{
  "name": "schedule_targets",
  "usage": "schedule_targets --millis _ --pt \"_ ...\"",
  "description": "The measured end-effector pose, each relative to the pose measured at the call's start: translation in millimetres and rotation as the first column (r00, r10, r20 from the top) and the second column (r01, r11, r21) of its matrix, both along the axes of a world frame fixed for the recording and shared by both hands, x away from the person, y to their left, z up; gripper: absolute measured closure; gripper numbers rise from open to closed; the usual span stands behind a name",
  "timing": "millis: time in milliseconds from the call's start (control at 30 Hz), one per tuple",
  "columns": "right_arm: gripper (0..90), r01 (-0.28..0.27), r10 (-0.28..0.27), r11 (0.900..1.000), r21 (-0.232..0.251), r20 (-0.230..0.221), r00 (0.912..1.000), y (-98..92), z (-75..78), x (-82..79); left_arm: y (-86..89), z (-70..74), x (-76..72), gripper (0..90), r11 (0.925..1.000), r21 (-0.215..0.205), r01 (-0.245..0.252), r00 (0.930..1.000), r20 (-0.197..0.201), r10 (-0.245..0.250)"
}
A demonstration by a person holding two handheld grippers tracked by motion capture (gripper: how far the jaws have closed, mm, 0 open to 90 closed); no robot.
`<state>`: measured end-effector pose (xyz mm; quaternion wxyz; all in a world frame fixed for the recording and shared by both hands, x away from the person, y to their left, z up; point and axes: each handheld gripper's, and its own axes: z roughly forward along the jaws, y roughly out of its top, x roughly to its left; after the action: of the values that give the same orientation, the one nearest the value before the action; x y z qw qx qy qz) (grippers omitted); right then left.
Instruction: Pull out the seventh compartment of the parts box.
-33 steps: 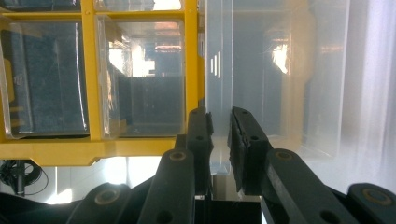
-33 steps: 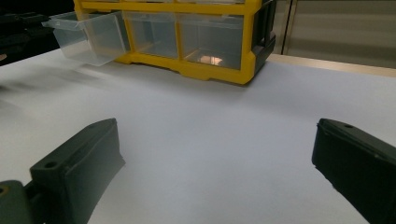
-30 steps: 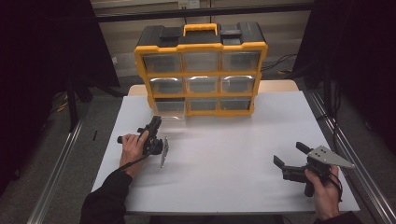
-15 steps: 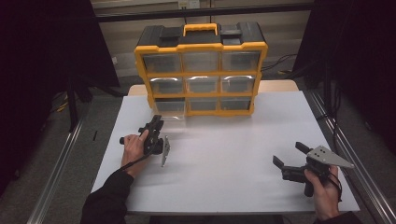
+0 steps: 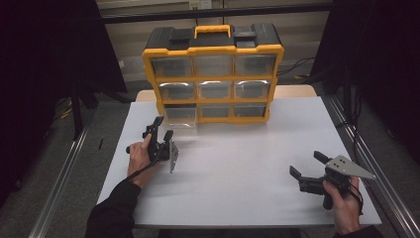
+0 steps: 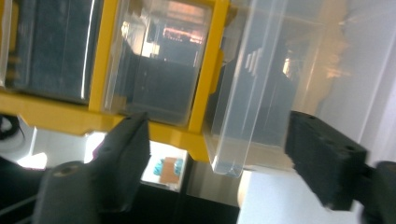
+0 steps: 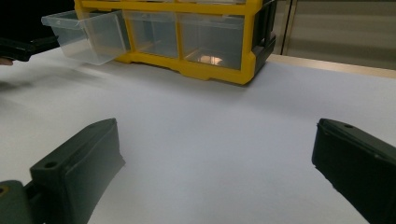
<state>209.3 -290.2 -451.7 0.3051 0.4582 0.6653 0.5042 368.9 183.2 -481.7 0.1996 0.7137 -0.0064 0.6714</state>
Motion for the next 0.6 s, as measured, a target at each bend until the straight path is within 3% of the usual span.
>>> schedule_targets --millis 67,100,167,200,233,300,333,467,533,600 --pt "0.8 0.0 0.0 1.0 -0.001 -0.001 1.0 0.2 0.0 -0.1 2.4 8.0 -3.4 14.7 0.9963 0.06 -0.061 0.9979 -0.02 0.062" --pt "0.8 0.001 -0.001 1.0 0.0 -0.003 1.0 0.5 0.1 -0.3 1.8 3.7 -1.4 13.8 0.9991 -0.013 -0.04 0.9989 -0.027 0.039" --pt "0.8 0.002 -0.002 1.0 -0.001 -0.002 1.0 1.1 0.2 -0.2 1.7 4.6 -1.4 13.1 0.9982 -0.051 -0.033 0.9986 -0.042 0.031" --pt "0.8 0.001 -0.001 1.0 -0.002 -0.001 1.0 1.2 0.2 -0.2 1.0 4.1 -1.0 13.6 0.9955 -0.091 -0.027 0.9984 -0.052 0.022" --pt "0.8 0.001 -0.001 1.0 -0.001 -0.003 1.0 1.4 0.4 -0.4 1.2 5.8 -2.3 11.9 0.9952 -0.091 -0.036 0.9985 -0.045 0.032" --pt "0.8 0.003 -0.003 1.0 -0.005 -0.004 1.0 1.5 0.2 -0.1 0.6 7.4 -2.0 11.8 0.9906 -0.133 -0.03 0.9975 -0.067 0.021" --pt "0.8 0.002 -0.002 1.0 -0.003 -0.005 1.0 1.6 0.1 0.0 0.9 9.1 -2.9 11.5 0.9868 -0.151 -0.058 0.9958 -0.078 0.046" --pt "0.8 0.001 -0.002 1.0 -0.002 -0.005 1.0 1.4 0.2 0.0 2.7 12.2 -0.6 7.3 0.969 -0.232 -0.086 0.9871 -0.152 0.051" --pt "0.8 -0.002 0.002 1.0 -0.001 -0.008 1.0 1.3 0.1 0.2 2.9 11.7 -1.0 6.6 0.9709 -0.207 -0.12 0.9856 -0.143 0.091" --pt "0.8 -0.002 0.002 1.0 -0.001 -0.007 1.0 1.5 0.2 0.4 3.7 12.5 -0.9 6.2 0.9614 -0.237 -0.139 0.9793 -0.177 0.098"
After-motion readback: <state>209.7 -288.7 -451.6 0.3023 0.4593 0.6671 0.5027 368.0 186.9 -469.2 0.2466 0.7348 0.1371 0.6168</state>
